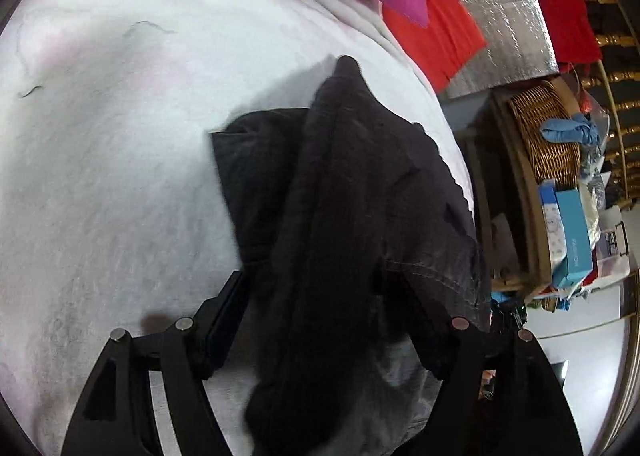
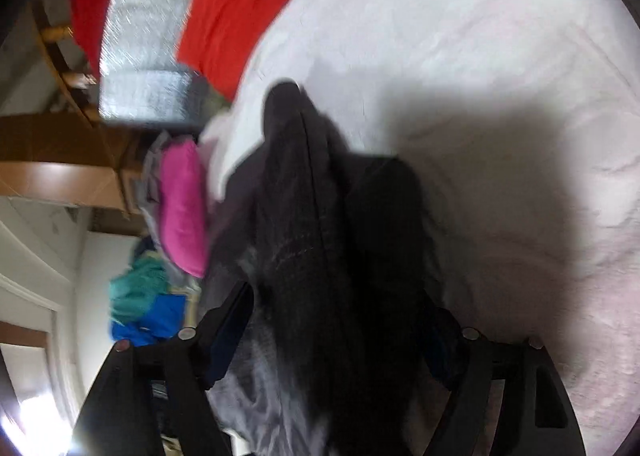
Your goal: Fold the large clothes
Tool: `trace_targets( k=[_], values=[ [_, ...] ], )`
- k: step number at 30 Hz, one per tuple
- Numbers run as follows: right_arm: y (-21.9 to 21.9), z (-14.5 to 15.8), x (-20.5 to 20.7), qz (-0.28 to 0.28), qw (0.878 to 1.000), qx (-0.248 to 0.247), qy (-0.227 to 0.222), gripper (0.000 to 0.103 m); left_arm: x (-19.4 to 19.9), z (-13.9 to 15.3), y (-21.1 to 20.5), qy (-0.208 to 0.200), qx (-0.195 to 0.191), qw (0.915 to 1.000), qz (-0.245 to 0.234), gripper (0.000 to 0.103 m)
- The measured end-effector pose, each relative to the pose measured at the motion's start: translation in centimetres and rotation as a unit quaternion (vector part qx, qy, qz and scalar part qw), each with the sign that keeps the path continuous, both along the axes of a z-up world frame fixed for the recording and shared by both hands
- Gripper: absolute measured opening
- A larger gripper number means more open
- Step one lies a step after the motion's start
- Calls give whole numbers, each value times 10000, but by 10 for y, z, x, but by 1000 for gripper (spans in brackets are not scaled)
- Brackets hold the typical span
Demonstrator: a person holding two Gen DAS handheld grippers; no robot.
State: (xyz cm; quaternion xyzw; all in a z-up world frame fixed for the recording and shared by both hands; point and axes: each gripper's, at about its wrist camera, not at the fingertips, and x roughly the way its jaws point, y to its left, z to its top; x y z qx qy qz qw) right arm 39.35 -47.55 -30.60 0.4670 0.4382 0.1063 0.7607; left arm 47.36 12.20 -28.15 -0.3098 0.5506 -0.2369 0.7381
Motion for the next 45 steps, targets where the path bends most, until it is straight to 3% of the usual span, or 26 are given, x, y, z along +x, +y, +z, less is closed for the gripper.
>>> trace_targets(
  k=[2,3,9,15,19,23,25,28,30,32,35,40,43,45],
  values=[
    [12,3,6,11,9997,-225,64,76,-1,3,-5,-72,109,9999,-8,71],
    [17,5,9,-11,9993,-341,117,70,-1,5,-8,-106,174,9998,-3,61],
    [27,20,8,-184,9981,-584,39,39,-2,12,-17,-242,475,9985,140,36],
    [38,54,-6,-296,9946,-889,-445,28,-17,33,-7,-612,348,9973,218,25],
    [45,66,-17,-272,9924,-889,-801,28,-27,44,3,-777,239,9963,261,25],
    [37,40,-14,-343,9959,-772,-335,28,-24,28,5,-585,530,9965,284,27],
    [32,27,-13,-380,9971,-647,-160,32,-19,11,3,-299,704,9966,320,38],
    [29,24,-15,-534,9966,-634,33,49,-22,11,2,-249,956,9942,414,53],
    [27,29,-24,-731,9937,-832,192,69,-29,21,-3,-329,1369,9886,540,62],
    [25,42,-39,-964,9899,-1036,88,69,-40,31,-5,-451,1617,9837,649,63],
    [27,66,-68,-1373,9760,-1687,-87,69,-68,56,-9,-999,2321,9629,949,65],
    [58,112,-133,-1805,9386,-2792,-920,71,-132,105,-24,-2140,3582,8968,1470,72],
    [85,130,-162,-1819,9246,-3113,-1228,71,-169,127,-40,-2662,4030,8629,1484,77],
    [107,143,-179,-1736,9167,-3290,-1460,71,-190,138,-53,-2911,4238,8459,1420,81]
  ],
)
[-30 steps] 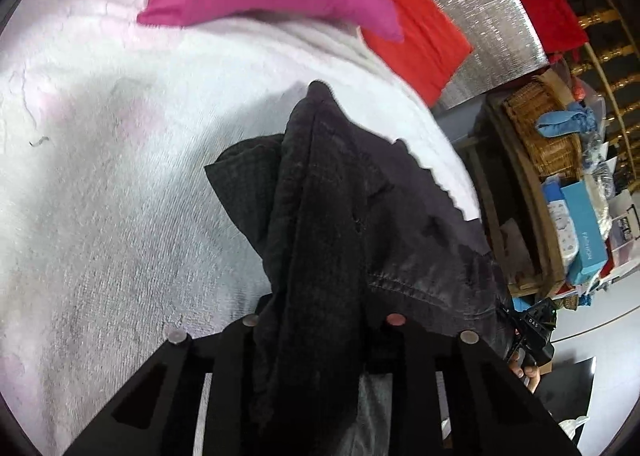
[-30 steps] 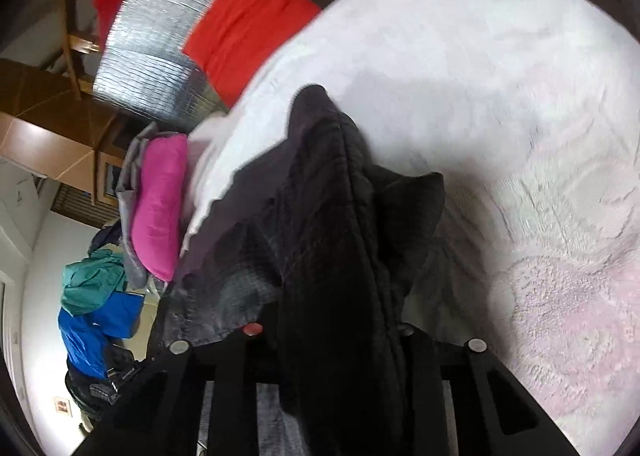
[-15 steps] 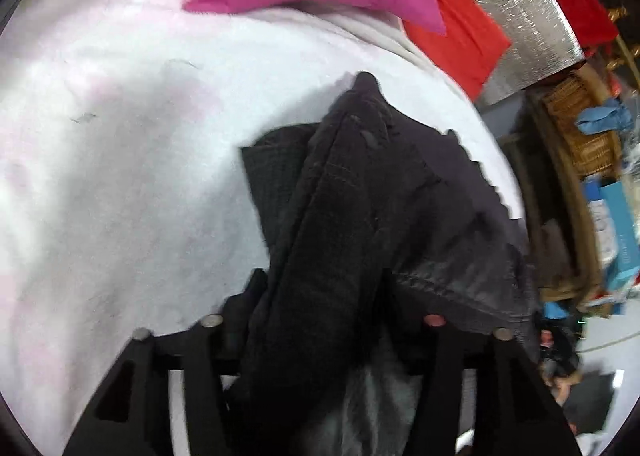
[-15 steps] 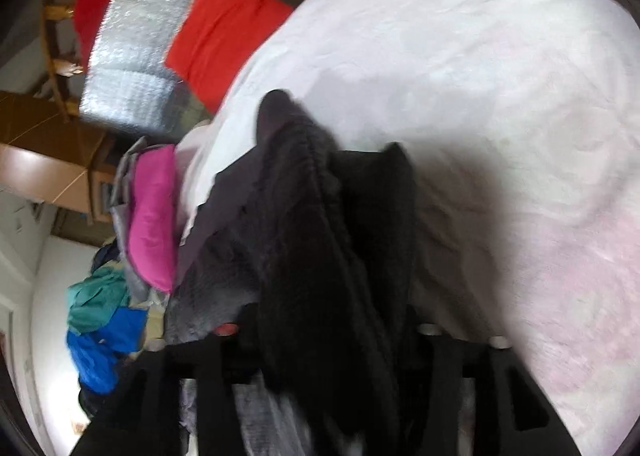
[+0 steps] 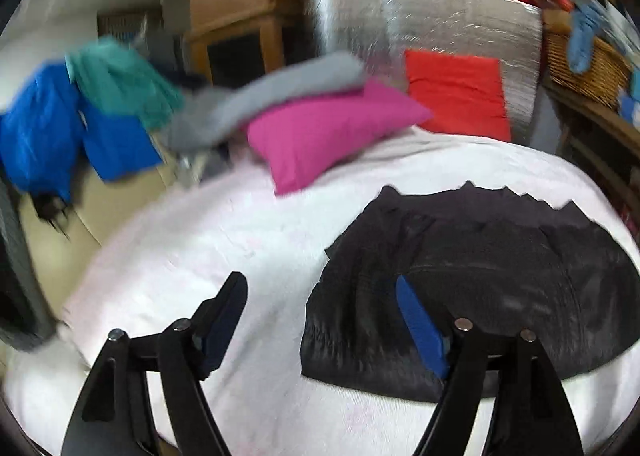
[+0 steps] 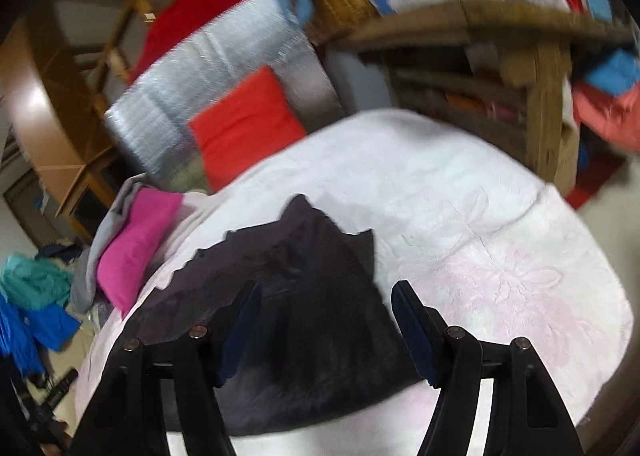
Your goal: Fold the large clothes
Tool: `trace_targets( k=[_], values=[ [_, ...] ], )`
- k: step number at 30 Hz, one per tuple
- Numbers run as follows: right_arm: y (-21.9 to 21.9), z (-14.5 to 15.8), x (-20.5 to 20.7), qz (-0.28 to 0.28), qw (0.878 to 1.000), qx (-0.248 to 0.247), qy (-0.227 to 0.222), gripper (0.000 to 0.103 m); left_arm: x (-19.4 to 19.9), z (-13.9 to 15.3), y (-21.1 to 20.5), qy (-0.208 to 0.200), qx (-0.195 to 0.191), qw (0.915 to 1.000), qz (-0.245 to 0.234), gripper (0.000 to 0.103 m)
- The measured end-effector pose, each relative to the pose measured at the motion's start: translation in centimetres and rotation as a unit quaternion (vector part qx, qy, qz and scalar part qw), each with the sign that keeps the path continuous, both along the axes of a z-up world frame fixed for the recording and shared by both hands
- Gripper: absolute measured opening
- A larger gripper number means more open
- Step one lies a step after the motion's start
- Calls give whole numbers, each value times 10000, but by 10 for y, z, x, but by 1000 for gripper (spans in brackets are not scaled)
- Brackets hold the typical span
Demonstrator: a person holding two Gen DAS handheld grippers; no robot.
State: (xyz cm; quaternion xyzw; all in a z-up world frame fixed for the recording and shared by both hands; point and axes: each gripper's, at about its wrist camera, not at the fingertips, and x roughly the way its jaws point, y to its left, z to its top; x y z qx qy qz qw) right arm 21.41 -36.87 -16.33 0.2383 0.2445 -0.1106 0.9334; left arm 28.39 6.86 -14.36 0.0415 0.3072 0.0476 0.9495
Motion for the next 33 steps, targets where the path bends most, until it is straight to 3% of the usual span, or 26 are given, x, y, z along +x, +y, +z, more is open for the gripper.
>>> trace_targets(
  k=[2,7,12,25,33],
  values=[
    [21,9,-16,116,9997,-180,-91,71,-21,14,-10,-232,207,9995,-80,83],
    [76,26,-48,336,9967,-731,-48,72,-67,50,-18,-592,40,9980,-224,86],
    [116,42,-81,486,9929,-1079,74,72,-112,80,-20,-1080,201,9939,-55,90],
    [186,106,-153,591,9830,-1737,-87,74,-191,135,-23,-1625,403,9859,-28,92],
    [205,121,-170,593,9814,-1824,-82,76,-219,155,-25,-1824,421,9823,-10,94]
  ],
)
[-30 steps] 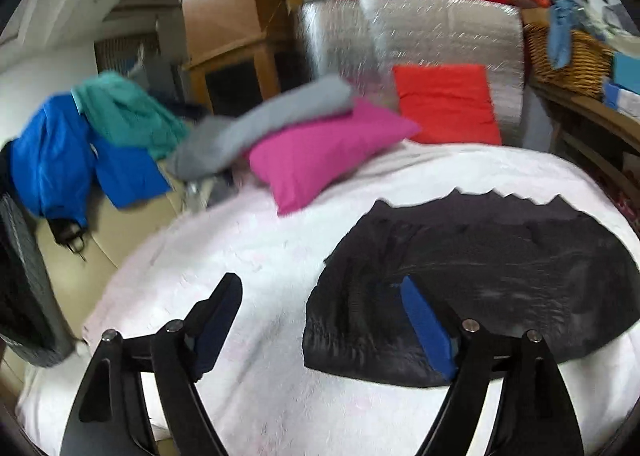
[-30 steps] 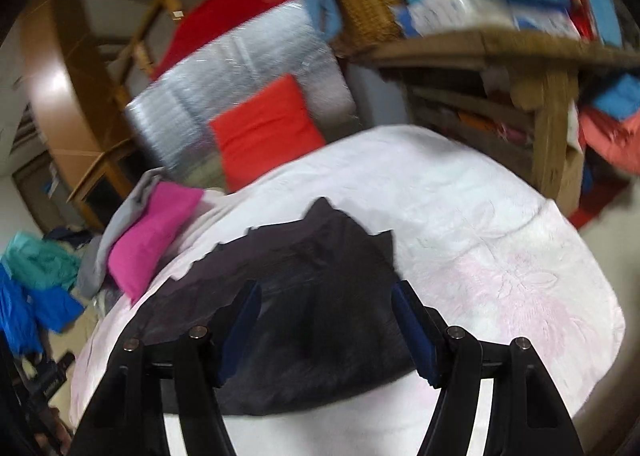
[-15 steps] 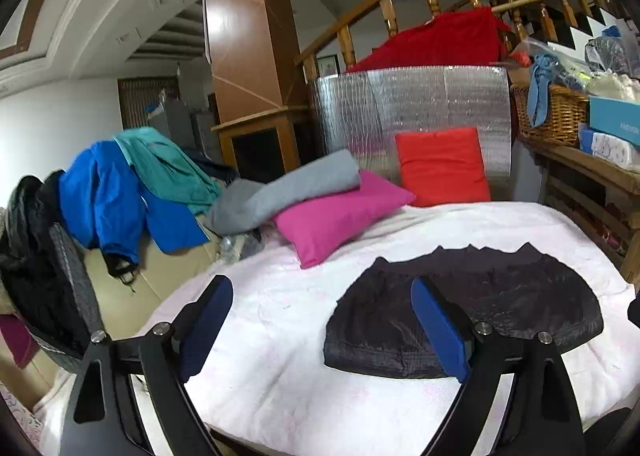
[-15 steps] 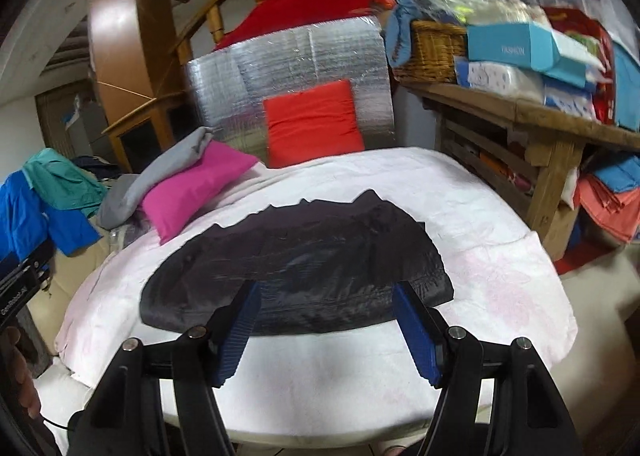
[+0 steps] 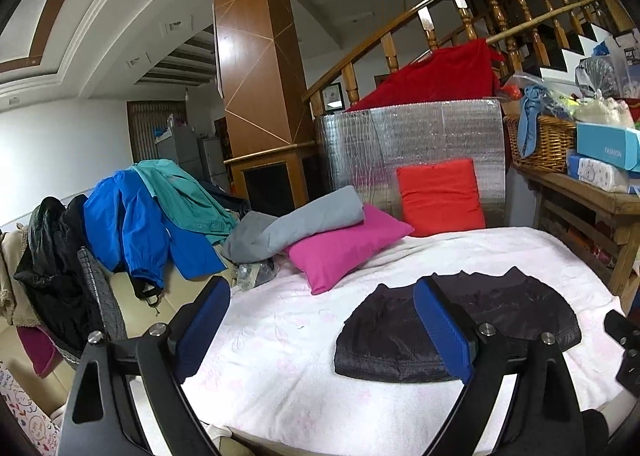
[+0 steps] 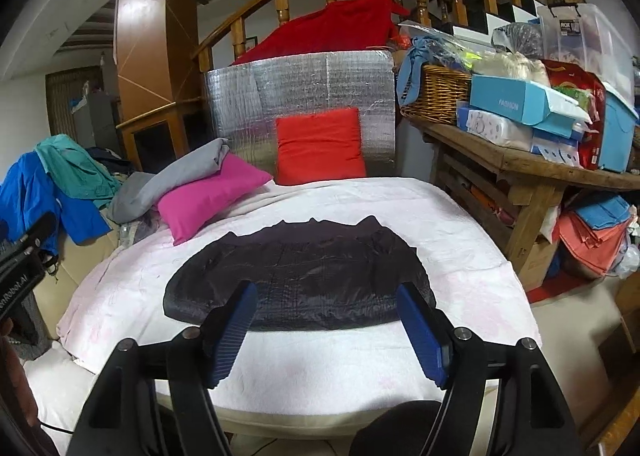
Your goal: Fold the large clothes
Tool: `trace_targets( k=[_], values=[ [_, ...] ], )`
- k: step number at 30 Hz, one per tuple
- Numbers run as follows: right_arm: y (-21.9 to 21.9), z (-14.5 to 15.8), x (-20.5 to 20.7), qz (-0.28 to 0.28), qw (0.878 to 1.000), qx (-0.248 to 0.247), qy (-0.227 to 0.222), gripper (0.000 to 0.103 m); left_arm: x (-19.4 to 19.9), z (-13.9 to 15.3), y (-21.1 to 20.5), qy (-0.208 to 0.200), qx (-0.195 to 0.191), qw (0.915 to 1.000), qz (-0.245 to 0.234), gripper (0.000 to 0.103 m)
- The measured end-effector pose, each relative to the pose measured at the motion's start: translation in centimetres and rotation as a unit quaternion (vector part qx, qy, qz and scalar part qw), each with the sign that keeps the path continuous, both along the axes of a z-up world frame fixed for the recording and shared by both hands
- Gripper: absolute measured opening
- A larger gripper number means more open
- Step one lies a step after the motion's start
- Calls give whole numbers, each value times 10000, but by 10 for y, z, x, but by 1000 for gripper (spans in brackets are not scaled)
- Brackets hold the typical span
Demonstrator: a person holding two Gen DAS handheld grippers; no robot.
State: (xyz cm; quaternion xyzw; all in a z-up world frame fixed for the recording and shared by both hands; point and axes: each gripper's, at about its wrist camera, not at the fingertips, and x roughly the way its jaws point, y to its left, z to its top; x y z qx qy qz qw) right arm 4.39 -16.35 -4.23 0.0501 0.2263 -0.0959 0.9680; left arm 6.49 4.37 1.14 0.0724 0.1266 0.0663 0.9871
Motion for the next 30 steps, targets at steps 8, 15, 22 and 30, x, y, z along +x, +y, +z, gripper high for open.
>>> trace_targets(
  k=[8,15,22,30],
  values=[
    [16,1,-9,-21,10000,-49,67,76,-21,11,4,-43,-37,10000,19,94],
    [29,4,-26,32,9997,-193,120,76,-41,16,4,-84,72,9999,9,94],
    [28,16,-39,-14,9998,-199,-41,76,-52,22,10,-152,23,9998,82,94],
    [37,19,-42,47,9996,-282,-23,76,-64,29,15,-243,23,9995,187,95]
  ],
)
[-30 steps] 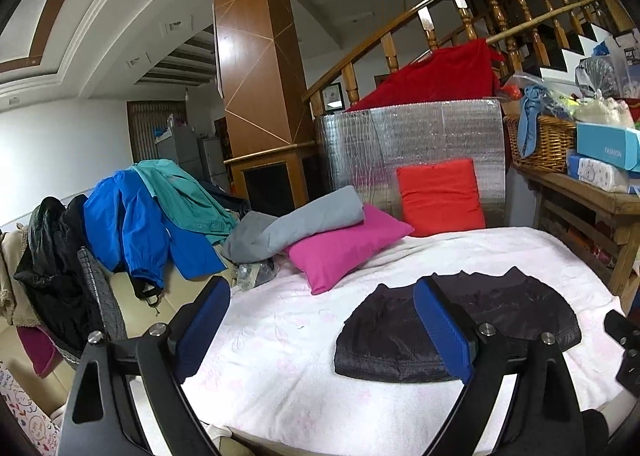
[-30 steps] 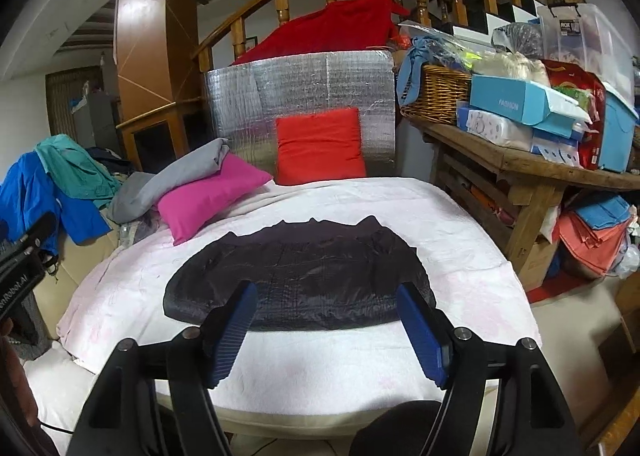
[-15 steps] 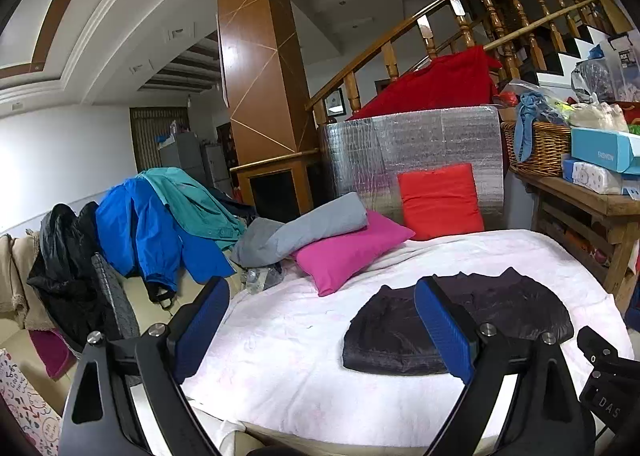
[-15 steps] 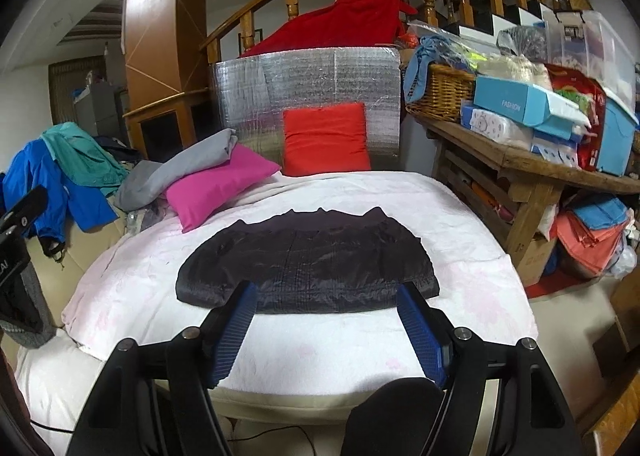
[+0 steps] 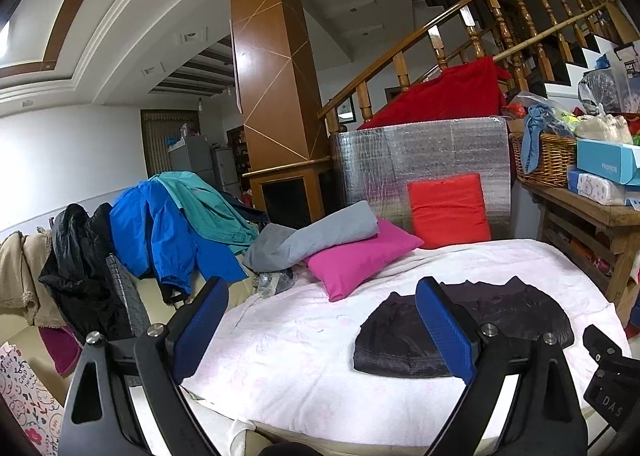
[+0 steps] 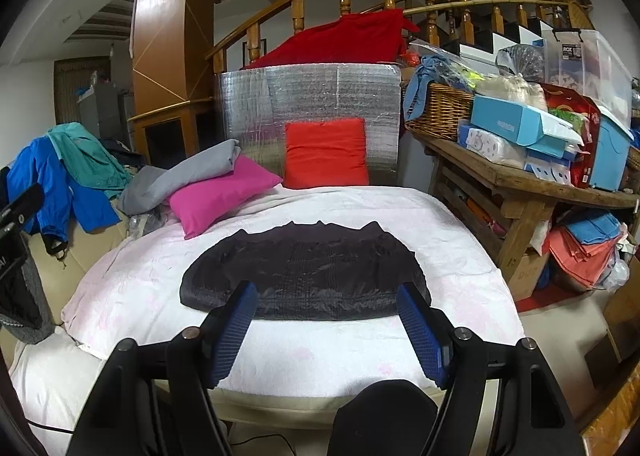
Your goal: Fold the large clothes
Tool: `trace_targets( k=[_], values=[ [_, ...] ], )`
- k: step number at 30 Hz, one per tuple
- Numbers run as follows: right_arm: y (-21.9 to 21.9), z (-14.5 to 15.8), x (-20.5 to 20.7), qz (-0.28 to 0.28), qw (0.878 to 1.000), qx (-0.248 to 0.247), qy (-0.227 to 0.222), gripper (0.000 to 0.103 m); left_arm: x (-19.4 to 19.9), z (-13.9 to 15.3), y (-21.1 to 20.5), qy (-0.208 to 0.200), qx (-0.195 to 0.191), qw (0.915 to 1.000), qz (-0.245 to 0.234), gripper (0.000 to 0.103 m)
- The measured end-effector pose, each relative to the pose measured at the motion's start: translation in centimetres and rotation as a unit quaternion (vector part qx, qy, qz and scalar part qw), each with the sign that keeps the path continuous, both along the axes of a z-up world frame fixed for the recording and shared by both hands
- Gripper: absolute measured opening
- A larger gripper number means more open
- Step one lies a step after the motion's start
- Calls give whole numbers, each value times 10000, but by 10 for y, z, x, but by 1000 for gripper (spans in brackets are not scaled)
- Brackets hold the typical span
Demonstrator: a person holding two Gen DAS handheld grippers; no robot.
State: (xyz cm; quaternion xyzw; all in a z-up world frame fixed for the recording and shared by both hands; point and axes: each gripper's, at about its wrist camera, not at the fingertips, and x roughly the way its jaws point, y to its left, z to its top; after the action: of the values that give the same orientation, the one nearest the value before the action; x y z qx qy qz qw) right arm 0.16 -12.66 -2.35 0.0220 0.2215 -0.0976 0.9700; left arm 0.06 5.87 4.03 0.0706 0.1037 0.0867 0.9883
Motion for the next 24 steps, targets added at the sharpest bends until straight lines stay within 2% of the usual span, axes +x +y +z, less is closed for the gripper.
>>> trace_targets(
  k=[10,18,24],
  values=[
    [-1,12,-12,-56,9997,89,-222,76,-16,15,-2,-222,27,9997,-24,96],
    [0,-8,6,0,9998,110,152,76,-8,3,-11,-19,87,9998,-153,98],
    [-3,-18,10,-13,9996,149,258,76,-2,-4,-19,127,161,9996,-202,98]
  ],
)
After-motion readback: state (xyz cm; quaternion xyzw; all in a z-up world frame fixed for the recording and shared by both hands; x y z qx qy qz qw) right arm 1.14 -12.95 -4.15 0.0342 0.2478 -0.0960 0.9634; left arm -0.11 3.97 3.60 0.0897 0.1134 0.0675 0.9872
